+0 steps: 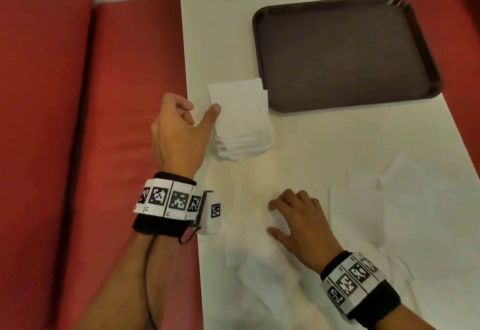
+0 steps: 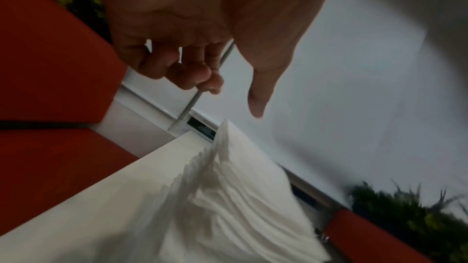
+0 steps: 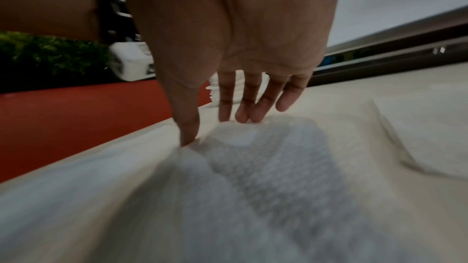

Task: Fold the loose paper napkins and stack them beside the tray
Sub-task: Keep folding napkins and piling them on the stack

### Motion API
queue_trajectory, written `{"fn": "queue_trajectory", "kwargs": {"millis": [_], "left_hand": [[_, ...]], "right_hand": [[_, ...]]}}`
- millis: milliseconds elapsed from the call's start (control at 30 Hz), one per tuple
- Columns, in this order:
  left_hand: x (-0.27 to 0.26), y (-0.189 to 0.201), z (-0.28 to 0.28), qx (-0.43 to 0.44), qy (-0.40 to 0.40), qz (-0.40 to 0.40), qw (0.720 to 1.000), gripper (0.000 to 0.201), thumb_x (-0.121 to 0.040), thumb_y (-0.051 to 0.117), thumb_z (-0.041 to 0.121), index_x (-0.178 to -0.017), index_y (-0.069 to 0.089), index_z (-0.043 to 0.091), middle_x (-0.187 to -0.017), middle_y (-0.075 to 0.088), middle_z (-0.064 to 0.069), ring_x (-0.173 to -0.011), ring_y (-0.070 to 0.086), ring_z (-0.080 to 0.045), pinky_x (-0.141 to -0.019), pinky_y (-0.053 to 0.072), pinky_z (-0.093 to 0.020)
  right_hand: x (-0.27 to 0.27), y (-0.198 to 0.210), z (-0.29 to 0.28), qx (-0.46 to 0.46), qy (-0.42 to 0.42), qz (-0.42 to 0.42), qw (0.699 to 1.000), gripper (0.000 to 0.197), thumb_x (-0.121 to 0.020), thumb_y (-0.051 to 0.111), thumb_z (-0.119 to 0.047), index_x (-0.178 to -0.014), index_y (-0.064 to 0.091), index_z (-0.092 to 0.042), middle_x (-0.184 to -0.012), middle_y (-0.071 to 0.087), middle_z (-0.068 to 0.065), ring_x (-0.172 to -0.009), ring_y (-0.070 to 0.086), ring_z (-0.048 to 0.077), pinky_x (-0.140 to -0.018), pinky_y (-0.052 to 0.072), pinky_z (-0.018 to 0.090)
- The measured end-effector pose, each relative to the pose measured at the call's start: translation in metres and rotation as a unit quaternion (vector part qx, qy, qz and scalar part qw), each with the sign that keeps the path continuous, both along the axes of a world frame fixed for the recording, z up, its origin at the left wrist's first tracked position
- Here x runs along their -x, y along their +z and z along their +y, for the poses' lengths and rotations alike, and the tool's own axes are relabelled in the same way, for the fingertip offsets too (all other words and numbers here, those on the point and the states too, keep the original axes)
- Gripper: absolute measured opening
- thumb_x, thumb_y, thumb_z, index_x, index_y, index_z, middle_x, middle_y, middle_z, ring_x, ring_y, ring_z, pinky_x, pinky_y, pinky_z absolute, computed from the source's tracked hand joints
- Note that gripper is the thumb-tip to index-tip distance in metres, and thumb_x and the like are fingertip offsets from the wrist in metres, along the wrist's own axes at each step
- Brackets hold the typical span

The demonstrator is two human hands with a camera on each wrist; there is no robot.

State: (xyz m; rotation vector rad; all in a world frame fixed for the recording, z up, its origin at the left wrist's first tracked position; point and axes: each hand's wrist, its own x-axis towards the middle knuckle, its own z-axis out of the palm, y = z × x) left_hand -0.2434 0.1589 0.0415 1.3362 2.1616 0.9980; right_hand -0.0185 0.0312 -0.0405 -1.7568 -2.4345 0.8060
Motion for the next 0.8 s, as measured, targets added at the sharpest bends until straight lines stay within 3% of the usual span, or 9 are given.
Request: {"fn": "queue_trajectory", "kwargs": {"millis": [133,233,367,500,667,733,800], "left_hand": [[-0.007,0.000,-0.053,-0.014,-0.071,-0.010,0.997,0.017,-0.090,0.070,0.027,-0.086,0.062,0.014,-0.070,0.060,-0.005,-0.064,0.052,-0.014,-0.057,0.041,-0.020],[-0.012,-0.017,-0.095,0.057,-0.129,-0.013,0.990,0.008,-0.088,0.072,0.019,-0.087,0.064,0.021,-0.080,0.063,0.003,-0.070,0.057,-0.011,-0.061,0.041,-0.011],[-0.017,-0.035,-0.135,0.137,-0.121,-0.047,0.982,0.016,-0.090,0.070,0.036,-0.102,0.062,0.028,-0.104,0.060,0.013,-0.091,0.061,-0.005,-0.069,0.041,-0.010],[-0.029,-0.034,-0.159,0.152,-0.084,-0.069,0.982,0.026,-0.091,0.065,0.044,-0.111,0.059,0.029,-0.114,0.059,0.014,-0.102,0.058,0.000,-0.078,0.044,-0.017],[-0.057,-0.010,-0.167,0.100,-0.056,-0.080,0.990,0.041,-0.088,0.063,0.050,-0.122,0.060,0.026,-0.122,0.059,0.015,-0.111,0.057,-0.002,-0.095,0.048,-0.030],[-0.075,0.005,-0.164,0.083,-0.079,-0.083,0.990,0.055,-0.085,0.061,0.060,-0.127,0.058,0.026,-0.125,0.058,0.017,-0.114,0.055,0.001,-0.098,0.046,-0.028],[-0.098,0.021,-0.159,0.081,-0.126,-0.092,0.984,0.061,-0.082,0.061,0.067,-0.129,0.057,0.029,-0.126,0.059,0.019,-0.116,0.054,0.003,-0.098,0.044,-0.025]], "right_hand": [[-0.005,-0.001,0.002,0.006,0.036,0.046,0.998,0.016,-0.080,0.074,-0.028,-0.091,0.062,-0.028,-0.097,0.055,-0.009,-0.086,0.051,0.018,-0.073,0.040,0.032],[-0.013,0.005,0.005,0.060,0.029,0.124,0.990,0.009,-0.086,0.067,-0.026,-0.092,0.059,-0.026,-0.101,0.057,-0.010,-0.090,0.051,0.013,-0.078,0.038,0.031],[-0.031,0.028,0.011,0.194,-0.063,0.278,0.939,0.013,-0.092,0.066,-0.021,-0.089,0.054,-0.025,-0.093,0.063,-0.012,-0.093,0.060,0.005,-0.088,0.044,0.023],[-0.049,0.037,0.012,0.189,-0.110,0.357,0.908,0.018,-0.091,0.067,-0.012,-0.085,0.052,-0.021,-0.084,0.056,-0.016,-0.088,0.057,0.009,-0.089,0.043,0.026],[-0.069,0.059,0.014,0.119,-0.211,0.492,0.836,0.022,-0.087,0.071,-0.002,-0.088,0.051,-0.012,-0.083,0.054,-0.010,-0.071,0.052,-0.001,-0.070,0.040,0.011],[-0.079,0.075,0.018,0.097,-0.241,0.539,0.801,0.026,-0.085,0.072,-0.002,-0.091,0.051,-0.016,-0.088,0.057,-0.011,-0.075,0.057,0.001,-0.072,0.043,0.013],[-0.091,0.093,0.020,0.103,-0.249,0.578,0.770,0.031,-0.082,0.076,-0.006,-0.097,0.053,-0.019,-0.095,0.065,-0.009,-0.087,0.065,0.011,-0.083,0.049,0.024]]}}
